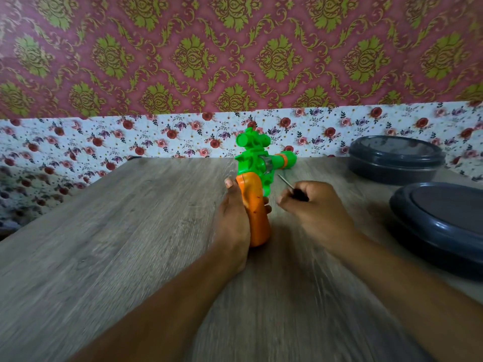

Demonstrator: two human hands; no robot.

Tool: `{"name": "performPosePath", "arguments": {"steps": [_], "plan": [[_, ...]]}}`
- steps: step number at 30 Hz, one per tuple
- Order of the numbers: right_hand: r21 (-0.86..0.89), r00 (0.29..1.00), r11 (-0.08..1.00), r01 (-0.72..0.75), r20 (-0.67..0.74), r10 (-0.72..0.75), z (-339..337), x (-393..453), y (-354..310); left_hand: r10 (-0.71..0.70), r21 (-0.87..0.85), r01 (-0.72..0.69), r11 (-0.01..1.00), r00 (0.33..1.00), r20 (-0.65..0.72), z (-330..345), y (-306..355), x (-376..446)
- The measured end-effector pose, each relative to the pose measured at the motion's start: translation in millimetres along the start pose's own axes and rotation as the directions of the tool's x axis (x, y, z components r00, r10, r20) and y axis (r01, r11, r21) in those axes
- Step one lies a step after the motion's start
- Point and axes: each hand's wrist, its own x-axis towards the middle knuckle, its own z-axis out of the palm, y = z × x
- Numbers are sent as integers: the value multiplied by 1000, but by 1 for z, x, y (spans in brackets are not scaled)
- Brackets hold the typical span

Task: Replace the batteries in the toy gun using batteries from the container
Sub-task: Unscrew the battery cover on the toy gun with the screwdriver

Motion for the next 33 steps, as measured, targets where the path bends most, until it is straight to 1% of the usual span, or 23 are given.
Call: {"name": "performPosePath", "arguments": {"steps": [2, 4, 7, 9, 11, 14, 19, 22, 24, 26, 28, 31, 33], "plan": [[-179, 992, 979, -94, 71, 108, -18, 7, 6, 4, -48, -3, 999, 1000, 19, 1, 2, -2], [-293, 964, 936, -197, 118, 240, -32, 11, 13, 27, -39, -26, 999, 999, 30, 2, 4, -4], [-347, 903, 880, -325, 161, 398, -44, 14, 19, 39, -9, -39, 999, 999, 27, 0, 4, -5], [-388, 875, 851, -354, 183, 447, -47, 15, 20, 52, 35, -54, 998, 998, 43, -1, 3, -5], [-418, 866, 836, -355, 189, 462, -47, 15, 19, 79, 82, -83, 993, 995, 53, -2, 1, -4], [-444, 868, 826, -348, 182, 463, -45, 14, 20, 125, 153, -132, 979, 991, 55, -4, -1, -4], [-415, 870, 845, -337, 206, 448, -47, 14, 19, 129, 239, -131, 962, 991, 24, -5, -3, -2], [-377, 868, 859, -347, 218, 447, -50, 15, 21, 133, 259, -137, 956, 991, 33, -5, -3, -2], [-303, 888, 880, -366, 171, 428, -48, 17, 25, 138, 258, -143, 956, 990, 35, -4, -2, -2], [-215, 937, 922, -322, 64, 343, -45, 19, 29, 138, 252, -142, 957, 990, 30, -3, -2, -3], [-139, 968, 958, -250, -15, 250, -39, 18, 29, 128, 228, -127, 965, 992, 12, -3, -2, -2], [-105, 990, 985, -135, -51, 130, -29, 14, 21, 125, 218, -122, 968, 992, -3, -3, -4, -1], [-104, 997, 992, -74, -41, 70, -22, 10, 15, 119, 226, -116, 967, 993, 0, -2, -4, -2]]}}
